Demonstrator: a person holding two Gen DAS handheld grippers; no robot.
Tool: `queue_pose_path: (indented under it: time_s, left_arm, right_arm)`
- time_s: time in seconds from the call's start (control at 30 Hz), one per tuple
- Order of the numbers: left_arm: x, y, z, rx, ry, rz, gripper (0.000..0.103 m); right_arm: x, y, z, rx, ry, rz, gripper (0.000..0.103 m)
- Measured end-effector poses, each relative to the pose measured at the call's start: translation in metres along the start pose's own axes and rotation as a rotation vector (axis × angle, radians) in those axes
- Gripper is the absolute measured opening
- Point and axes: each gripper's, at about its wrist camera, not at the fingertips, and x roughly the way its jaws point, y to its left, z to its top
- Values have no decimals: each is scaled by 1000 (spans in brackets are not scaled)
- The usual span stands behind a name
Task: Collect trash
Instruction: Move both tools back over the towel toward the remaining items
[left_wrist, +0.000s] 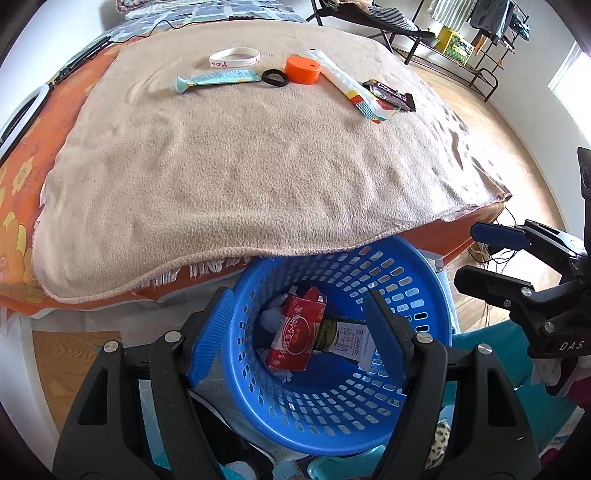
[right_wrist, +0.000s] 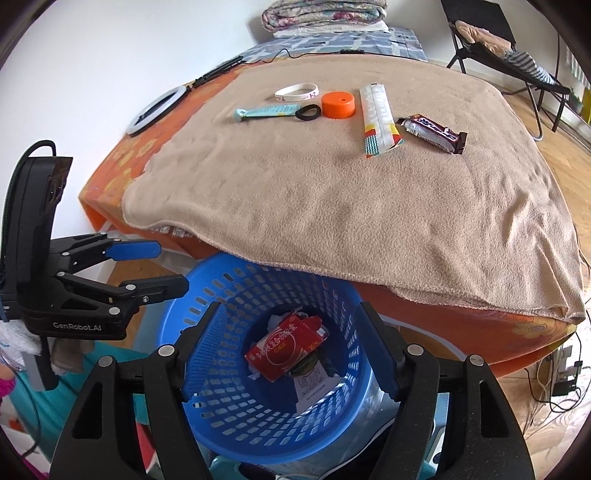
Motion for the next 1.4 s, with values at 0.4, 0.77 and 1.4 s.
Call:
queue_pose_path:
  time_s: [0.4, 0.77, 1.4]
  left_arm:
    - [-7, -15, 22, 43, -40, -4, 75]
    - [-9, -20, 60, 88, -67, -3, 75]
    - [38, 64, 203, -81, -73, -32, 75]
  right_arm:
    - [-4, -9, 8, 27, -30, -22, 72]
    - [-17, -18, 30, 9, -126, -26, 71]
    - [5, -85, 130, 75, -122, -11, 81]
